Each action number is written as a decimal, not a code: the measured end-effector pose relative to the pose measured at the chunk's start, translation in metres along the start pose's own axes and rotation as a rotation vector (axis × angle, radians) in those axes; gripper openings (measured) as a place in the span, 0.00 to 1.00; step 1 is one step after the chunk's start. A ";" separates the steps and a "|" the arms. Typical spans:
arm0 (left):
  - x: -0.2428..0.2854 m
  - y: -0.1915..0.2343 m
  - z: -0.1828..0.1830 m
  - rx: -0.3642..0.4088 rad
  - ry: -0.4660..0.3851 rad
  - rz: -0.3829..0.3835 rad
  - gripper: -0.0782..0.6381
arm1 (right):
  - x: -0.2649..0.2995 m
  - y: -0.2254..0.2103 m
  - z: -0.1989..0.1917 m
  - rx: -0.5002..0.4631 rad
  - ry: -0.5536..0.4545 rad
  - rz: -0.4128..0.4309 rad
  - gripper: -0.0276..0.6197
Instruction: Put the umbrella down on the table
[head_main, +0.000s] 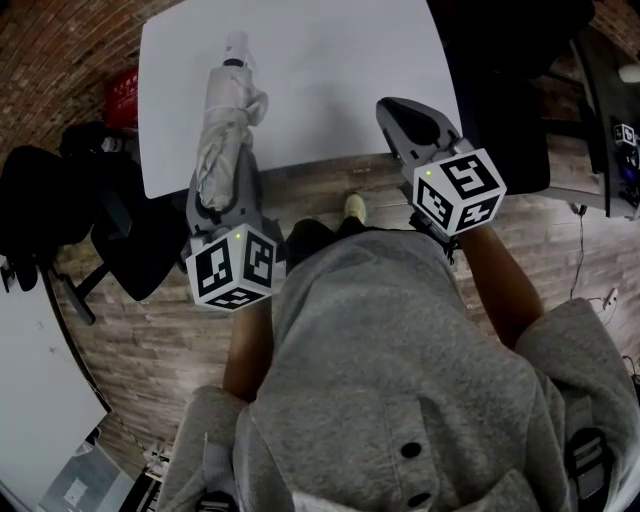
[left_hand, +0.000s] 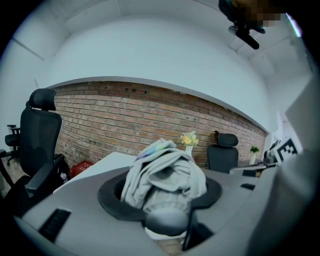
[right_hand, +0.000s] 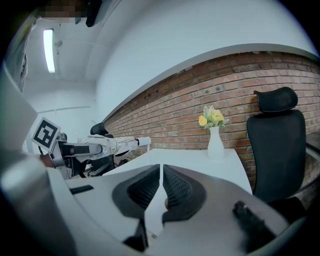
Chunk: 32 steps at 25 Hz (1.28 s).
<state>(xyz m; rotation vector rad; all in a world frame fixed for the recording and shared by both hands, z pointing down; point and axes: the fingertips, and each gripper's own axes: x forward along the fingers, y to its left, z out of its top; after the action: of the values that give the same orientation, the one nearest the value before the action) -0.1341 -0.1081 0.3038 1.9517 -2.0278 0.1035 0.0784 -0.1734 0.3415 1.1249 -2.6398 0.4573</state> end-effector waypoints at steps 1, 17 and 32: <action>0.000 0.000 0.000 0.001 0.000 -0.001 0.43 | 0.000 0.001 0.001 -0.001 -0.001 0.001 0.09; 0.002 0.013 0.001 -0.004 -0.013 0.020 0.43 | 0.016 0.012 0.006 -0.018 0.000 0.027 0.09; 0.027 0.056 -0.006 -0.011 0.014 0.031 0.43 | 0.057 0.025 0.010 -0.025 0.032 0.018 0.09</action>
<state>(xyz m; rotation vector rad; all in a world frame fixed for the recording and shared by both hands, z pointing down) -0.1885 -0.1290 0.3264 1.9081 -2.0466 0.1128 0.0208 -0.1982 0.3468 1.0786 -2.6226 0.4401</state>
